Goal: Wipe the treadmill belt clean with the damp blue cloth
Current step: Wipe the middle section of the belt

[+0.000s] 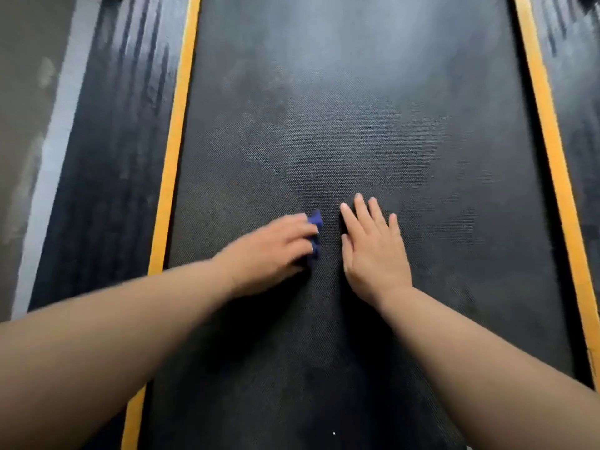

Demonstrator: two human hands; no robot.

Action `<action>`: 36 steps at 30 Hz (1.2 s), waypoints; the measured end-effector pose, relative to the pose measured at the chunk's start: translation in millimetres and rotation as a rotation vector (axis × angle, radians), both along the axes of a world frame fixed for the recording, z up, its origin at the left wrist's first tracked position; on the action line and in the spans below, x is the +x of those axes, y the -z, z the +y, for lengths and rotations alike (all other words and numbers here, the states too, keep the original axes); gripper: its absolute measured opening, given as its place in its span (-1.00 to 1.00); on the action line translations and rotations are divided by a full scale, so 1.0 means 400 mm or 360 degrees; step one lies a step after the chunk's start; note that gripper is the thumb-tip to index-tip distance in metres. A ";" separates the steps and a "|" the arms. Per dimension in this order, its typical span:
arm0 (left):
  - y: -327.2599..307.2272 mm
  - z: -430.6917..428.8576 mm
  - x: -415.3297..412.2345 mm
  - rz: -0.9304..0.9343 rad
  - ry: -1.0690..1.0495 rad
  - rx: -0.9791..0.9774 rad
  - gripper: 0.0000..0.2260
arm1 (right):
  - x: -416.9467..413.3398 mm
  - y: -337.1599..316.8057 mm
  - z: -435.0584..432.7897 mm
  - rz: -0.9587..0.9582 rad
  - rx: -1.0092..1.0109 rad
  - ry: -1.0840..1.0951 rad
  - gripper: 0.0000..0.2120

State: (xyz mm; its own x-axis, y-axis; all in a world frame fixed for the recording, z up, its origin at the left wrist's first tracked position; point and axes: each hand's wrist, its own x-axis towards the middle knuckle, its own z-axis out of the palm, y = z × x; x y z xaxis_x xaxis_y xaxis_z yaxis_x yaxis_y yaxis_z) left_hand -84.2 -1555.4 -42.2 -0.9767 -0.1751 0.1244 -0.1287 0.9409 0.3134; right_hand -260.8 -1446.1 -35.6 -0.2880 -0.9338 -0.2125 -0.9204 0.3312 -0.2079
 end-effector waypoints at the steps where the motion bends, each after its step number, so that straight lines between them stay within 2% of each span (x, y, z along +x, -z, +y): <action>1: 0.001 -0.047 0.010 -0.0014 -0.0161 0.0004 -0.77 | 0.007 0.000 -0.010 0.0003 -0.0005 -0.0031 -0.46; 4: -0.010 -0.166 0.061 -0.0125 -0.1061 0.0034 -0.75 | 0.038 0.001 -0.039 -0.0053 -0.0029 -0.0057 -0.51; 5: -0.014 -0.155 0.067 -0.0126 -0.1162 0.0048 -0.75 | 0.048 -0.001 -0.050 -0.0064 -0.0041 -0.0038 -0.51; 6: -0.017 -0.119 0.071 -0.0063 -0.1093 0.0035 -0.77 | 0.059 -0.003 -0.060 -0.0070 -0.0037 -0.0022 -0.51; 8: -0.027 -0.001 0.085 0.0007 -0.0635 0.0084 -0.79 | 0.077 -0.005 -0.075 -0.0063 -0.0013 -0.0029 -0.50; 10: -0.023 0.092 0.122 -0.0064 -0.0150 0.0116 -0.80 | 0.090 -0.008 -0.083 -0.0047 -0.0023 -0.0095 -0.48; 11: -0.020 0.095 0.137 -0.0115 -0.0022 0.0116 -0.79 | 0.094 -0.009 -0.085 -0.0036 -0.0029 -0.0132 -0.47; 13: -0.014 0.027 0.139 -0.0073 -0.0025 0.0100 -0.77 | 0.094 -0.002 -0.086 -0.0021 -0.0036 -0.0168 -0.49; 15: -0.019 -0.075 0.127 0.0023 -0.0349 0.0006 -0.77 | 0.101 0.007 -0.083 -0.0036 -0.0029 -0.0161 -0.50; 17: -0.034 -0.175 0.137 -0.0010 -0.0755 -0.0133 -0.73 | 0.117 0.010 -0.083 -0.0054 -0.0030 -0.0135 -0.49; 19: -0.031 -0.181 0.146 -0.0053 -0.0882 -0.0163 -0.70 | 0.132 0.006 -0.082 -0.0077 -0.0037 -0.0120 -0.48; 23: -0.040 0.020 0.200 -0.0164 -0.0648 0.0165 -0.79 | 0.149 0.002 -0.081 -0.0078 -0.0082 -0.0192 -0.48; 26: -0.031 0.038 0.257 -0.0171 -0.0188 0.0121 -0.82 | 0.169 0.005 -0.086 -0.0068 -0.0116 -0.0242 -0.46; 28: -0.031 -0.030 0.228 -0.0116 -0.0171 0.0047 -0.83 | 0.176 0.015 -0.089 -0.0057 -0.0116 -0.0253 -0.45; 30: -0.034 -0.097 0.185 -0.0029 -0.0426 0.0049 -0.86 | 0.184 0.023 -0.092 -0.0065 -0.0109 -0.0241 -0.44; 33: -0.036 -0.161 0.158 -0.0109 -0.0961 0.0111 -0.77 | 0.196 0.022 -0.092 -0.0071 -0.0097 -0.0214 -0.44; 36: -0.075 -0.074 0.182 -0.0171 -0.1306 0.0390 -0.74 | 0.198 0.012 -0.092 -0.0088 -0.0081 -0.0199 -0.43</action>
State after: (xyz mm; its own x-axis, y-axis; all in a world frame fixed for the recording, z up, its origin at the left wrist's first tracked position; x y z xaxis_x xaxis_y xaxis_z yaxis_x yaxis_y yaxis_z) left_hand -11.5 -1585.0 -12.3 -0.5341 -0.8401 -0.0952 -0.7786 0.4449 0.4425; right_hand -181.6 -1482.8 -40.3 -0.1581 -0.9715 -0.1765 -0.9403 0.2027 -0.2733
